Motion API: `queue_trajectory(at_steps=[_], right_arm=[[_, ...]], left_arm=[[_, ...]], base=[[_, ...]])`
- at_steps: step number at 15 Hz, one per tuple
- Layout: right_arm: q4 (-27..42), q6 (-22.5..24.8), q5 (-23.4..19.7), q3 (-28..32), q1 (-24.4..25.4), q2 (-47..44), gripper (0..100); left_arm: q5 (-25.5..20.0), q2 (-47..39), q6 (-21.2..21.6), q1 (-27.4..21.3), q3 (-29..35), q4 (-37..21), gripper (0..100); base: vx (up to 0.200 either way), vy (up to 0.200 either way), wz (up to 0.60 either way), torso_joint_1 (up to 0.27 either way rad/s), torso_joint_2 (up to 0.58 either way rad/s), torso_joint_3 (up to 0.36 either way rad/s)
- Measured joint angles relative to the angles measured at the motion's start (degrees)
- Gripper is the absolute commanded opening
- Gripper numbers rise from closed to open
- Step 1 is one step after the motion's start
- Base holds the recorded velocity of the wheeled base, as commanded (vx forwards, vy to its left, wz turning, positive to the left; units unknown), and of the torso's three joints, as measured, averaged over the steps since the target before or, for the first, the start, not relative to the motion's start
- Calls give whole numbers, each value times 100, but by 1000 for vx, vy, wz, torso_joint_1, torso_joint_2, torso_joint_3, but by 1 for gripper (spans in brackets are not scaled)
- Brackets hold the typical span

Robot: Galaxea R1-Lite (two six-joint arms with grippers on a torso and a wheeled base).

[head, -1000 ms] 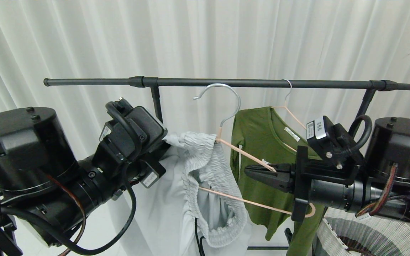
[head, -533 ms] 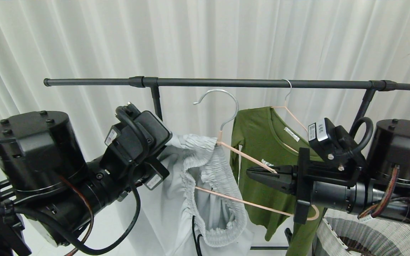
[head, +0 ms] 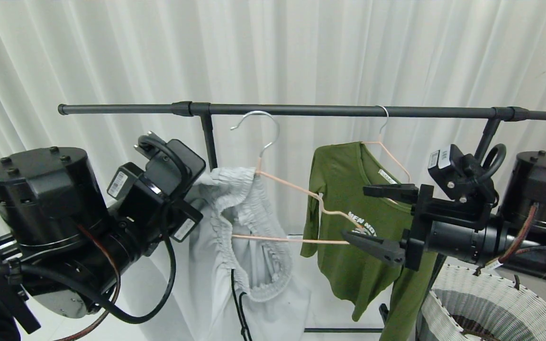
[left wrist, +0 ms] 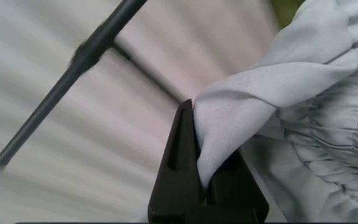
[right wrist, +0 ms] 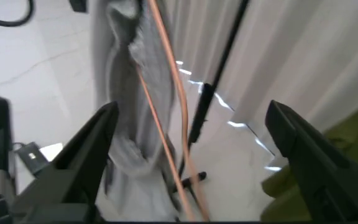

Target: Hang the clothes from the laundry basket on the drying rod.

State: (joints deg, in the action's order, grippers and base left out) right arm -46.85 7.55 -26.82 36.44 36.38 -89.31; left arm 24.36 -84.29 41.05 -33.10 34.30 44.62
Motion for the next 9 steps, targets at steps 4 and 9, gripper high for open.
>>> queue_trajectory(at_steps=[4, 9], right_arm=[[21, -29, 583, 9, -199, -85, 100], [13, -1126, 622, 33, 105, -252, 100]], left_arm=[[1213, -133, -1231, -166, 580, 7, 0], [1145, -395, -1924, -458, 1162, 5, 0]], base=[[0, 0, 0, 0, 0, 0], [0, 0, 0, 0, 0, 0]])
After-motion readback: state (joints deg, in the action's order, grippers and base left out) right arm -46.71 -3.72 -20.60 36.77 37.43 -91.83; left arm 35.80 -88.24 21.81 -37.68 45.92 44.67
